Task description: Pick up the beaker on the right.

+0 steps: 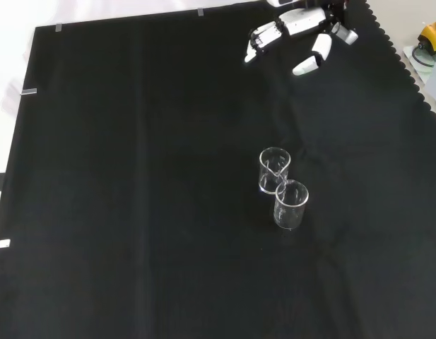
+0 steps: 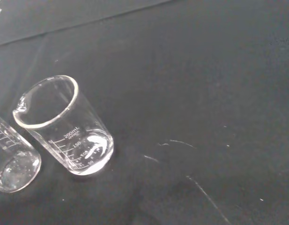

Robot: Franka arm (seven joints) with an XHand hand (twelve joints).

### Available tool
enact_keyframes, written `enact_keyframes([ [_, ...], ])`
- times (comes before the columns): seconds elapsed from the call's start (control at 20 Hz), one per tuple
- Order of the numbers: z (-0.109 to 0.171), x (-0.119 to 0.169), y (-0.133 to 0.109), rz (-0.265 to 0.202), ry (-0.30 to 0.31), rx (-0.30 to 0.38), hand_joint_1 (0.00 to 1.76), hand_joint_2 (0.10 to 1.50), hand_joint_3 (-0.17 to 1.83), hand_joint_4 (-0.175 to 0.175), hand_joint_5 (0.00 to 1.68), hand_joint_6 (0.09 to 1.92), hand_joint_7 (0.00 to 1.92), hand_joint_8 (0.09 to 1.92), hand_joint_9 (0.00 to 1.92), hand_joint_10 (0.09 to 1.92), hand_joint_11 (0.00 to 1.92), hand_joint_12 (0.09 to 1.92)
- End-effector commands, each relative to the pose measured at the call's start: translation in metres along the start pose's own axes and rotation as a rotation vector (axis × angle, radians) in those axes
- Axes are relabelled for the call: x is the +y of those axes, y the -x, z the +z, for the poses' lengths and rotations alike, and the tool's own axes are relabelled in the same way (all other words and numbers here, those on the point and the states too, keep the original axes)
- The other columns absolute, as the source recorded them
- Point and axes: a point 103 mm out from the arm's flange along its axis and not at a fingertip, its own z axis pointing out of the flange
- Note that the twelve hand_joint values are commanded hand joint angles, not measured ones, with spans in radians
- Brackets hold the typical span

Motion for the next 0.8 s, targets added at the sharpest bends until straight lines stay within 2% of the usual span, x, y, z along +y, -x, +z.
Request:
enact_keyframes([
  [0.05,0.047,0.03,-0.004,-0.079,-0.059,0.078,0.51,0.72,0.87,-0.024,0.25,0.09,0.19,0.51,0.23,0.61,0.0,0.96],
  [0.35,0.059,0.039,-0.006,-0.109,-0.083,0.094,0.54,0.7,0.88,-0.026,0.26,0.09,0.19,0.51,0.23,0.61,0.0,0.97],
  [0.8,0.081,0.051,-0.006,-0.183,-0.114,0.14,0.62,0.58,0.93,-0.025,0.26,0.09,0.2,0.52,0.24,0.61,0.0,1.01],
])
